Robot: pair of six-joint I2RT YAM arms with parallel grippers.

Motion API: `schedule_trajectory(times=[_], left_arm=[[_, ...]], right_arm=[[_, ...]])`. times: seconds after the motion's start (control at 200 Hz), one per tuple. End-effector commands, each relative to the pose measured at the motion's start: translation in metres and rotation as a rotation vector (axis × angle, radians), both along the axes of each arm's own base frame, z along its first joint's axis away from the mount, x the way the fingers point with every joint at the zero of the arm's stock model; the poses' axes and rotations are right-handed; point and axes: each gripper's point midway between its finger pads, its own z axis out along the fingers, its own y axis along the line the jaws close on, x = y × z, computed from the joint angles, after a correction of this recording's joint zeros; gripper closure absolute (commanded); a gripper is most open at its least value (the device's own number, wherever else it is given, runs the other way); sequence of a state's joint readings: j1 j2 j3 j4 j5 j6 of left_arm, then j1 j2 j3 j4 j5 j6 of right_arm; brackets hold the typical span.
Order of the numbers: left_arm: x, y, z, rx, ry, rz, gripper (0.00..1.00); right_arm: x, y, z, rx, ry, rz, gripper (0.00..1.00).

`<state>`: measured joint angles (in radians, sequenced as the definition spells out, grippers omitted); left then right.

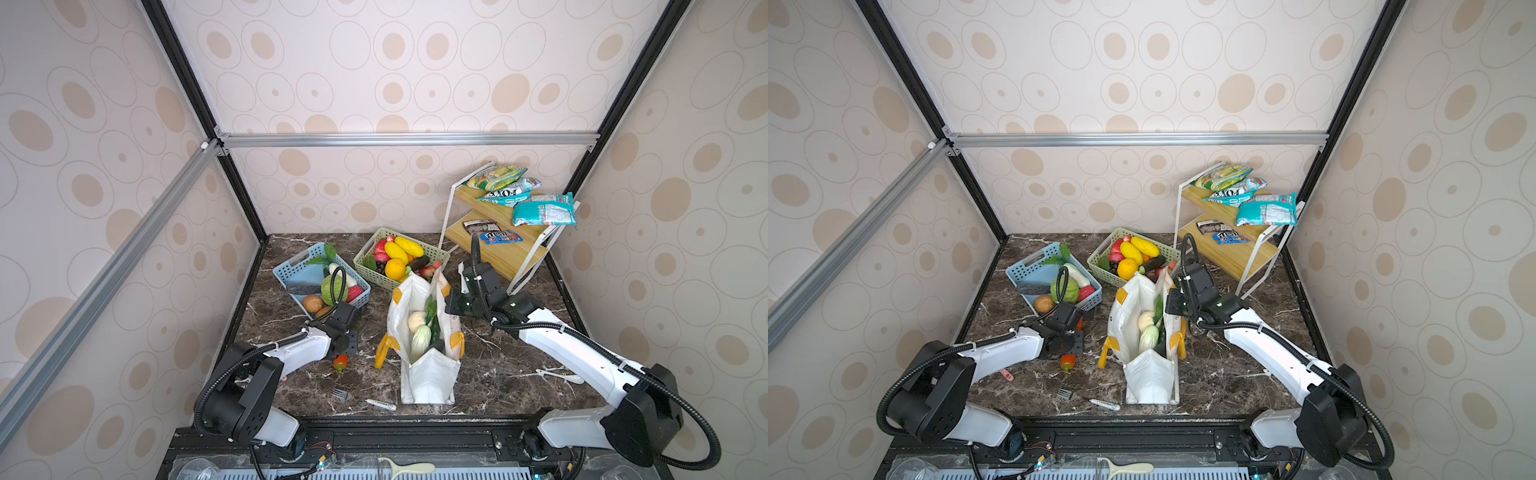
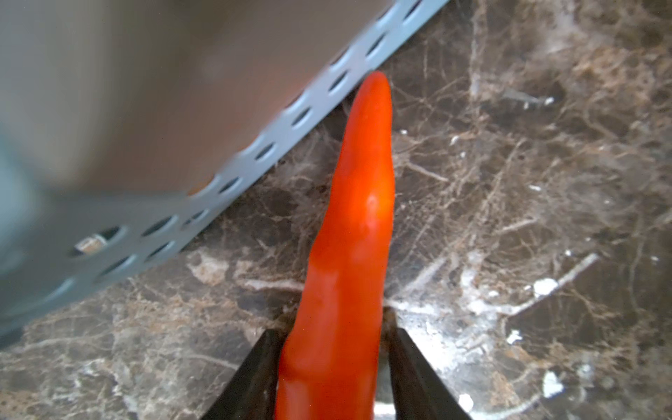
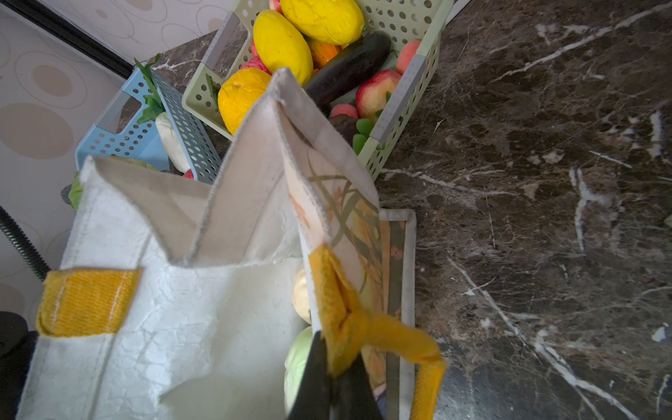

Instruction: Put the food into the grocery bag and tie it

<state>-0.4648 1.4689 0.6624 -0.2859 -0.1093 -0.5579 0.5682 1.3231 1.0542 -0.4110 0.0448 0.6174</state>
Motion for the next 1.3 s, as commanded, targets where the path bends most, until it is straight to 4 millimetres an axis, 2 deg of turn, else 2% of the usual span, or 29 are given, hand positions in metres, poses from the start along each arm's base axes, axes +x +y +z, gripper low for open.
schedule_trajectory(times=[0.0,0.11,0.23,0.905,1.065,1.295], left_arm=[[-0.008,-0.005,-0.011,-0.035,0.054,-0.003,0.57],[-0.007,-0.015,-0.01,-0.083,0.057,-0.018,0.65],[-0.003,-0.023,-0.004,-0.118,0.05,-0.03,0.68],[0.016,-0.038,0.069,-0.227,-0.092,-0.039,0.69],[0.025,-0.046,0.1,-0.271,-0.148,-0.054,0.69],[0.042,-0.06,0.164,-0.349,-0.268,-0.096,0.68]], right_arm=[[-0.008,-0.013,-0.012,-0.034,0.037,-0.029,1.0],[-0.009,-0.015,-0.012,-0.04,0.039,-0.036,1.0],[-0.01,-0.017,-0.013,-0.042,0.04,-0.043,1.0],[-0.01,-0.017,-0.012,-0.04,0.038,-0.038,1.0],[-0.009,-0.016,-0.011,-0.039,0.037,-0.036,1.0],[-0.01,-0.017,-0.01,-0.039,0.037,-0.039,1.0]])
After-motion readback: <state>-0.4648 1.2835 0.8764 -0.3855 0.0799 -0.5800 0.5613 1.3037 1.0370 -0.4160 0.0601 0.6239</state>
